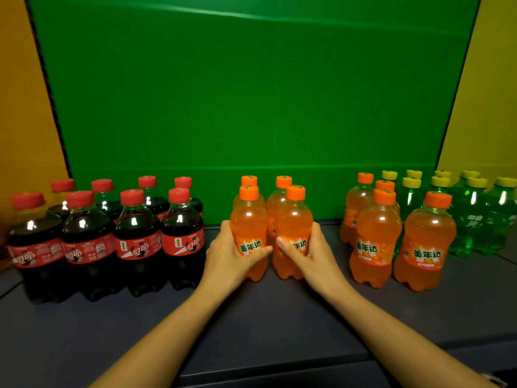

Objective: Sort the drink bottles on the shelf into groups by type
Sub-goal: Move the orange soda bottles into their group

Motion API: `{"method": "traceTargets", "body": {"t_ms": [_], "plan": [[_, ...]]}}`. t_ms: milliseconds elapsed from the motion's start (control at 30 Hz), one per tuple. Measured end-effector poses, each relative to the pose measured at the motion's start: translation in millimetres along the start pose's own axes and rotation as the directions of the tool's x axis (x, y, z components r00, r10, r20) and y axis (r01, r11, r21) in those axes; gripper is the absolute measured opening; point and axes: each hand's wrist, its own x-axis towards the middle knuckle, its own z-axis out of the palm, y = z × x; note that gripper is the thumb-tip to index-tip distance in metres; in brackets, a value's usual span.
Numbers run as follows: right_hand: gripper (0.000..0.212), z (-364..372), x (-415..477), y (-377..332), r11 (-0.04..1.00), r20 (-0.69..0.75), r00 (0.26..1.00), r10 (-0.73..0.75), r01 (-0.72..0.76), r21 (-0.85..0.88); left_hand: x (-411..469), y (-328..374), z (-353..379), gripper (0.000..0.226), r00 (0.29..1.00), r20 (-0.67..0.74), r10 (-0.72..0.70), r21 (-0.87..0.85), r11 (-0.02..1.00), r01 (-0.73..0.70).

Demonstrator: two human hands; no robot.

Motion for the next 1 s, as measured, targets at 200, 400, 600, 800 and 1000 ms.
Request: {"method": "traceTargets", "body": {"t_ms": [200, 400, 600, 800, 1000], "plan": [[0.056, 8.2, -2.3, 1.9, 0.988, 0.022, 0.999, -0.032, 0.035, -0.151, -2.1, -0.7, 3.2, 0.069, 0.998, -0.015, 0.056, 0.092, 0.994, -0.054], [0.05, 8.3, -3.5, 2.0, 0.981, 0.044, 0.999, -0.005, 0.013, -0.192, -3.7, 0.6, 3.9, 0.08, 0.996, -0.027, 0.082, 0.062, 0.995, -0.081], [0.05, 2.0, -8.9, -5.4, 0.985, 0.023, 0.999, -0.021, 0.025, -0.169, -8.1, 10.7, 2.8, 0.098, 0.959, -0.144, 0.245, 0.044, 0.97, -0.241], [0.048, -28.4, -23.6, -28.3, 0.962, -0.002, 0.988, -0.157, 0.152, -0.227, -12.4, 33.6, -3.4, 0.055, 0.777, -0.263, 0.572, 0.047, 0.812, -0.582], [0.013, -107.1, -16.2, -71.5, 0.95, -0.056, 0.954, -0.295, 0.287, -0.125, -7.9, 76.0, 16.3, 0.026, 0.872, -0.07, 0.485, -0.379, 0.796, -0.473]]}}
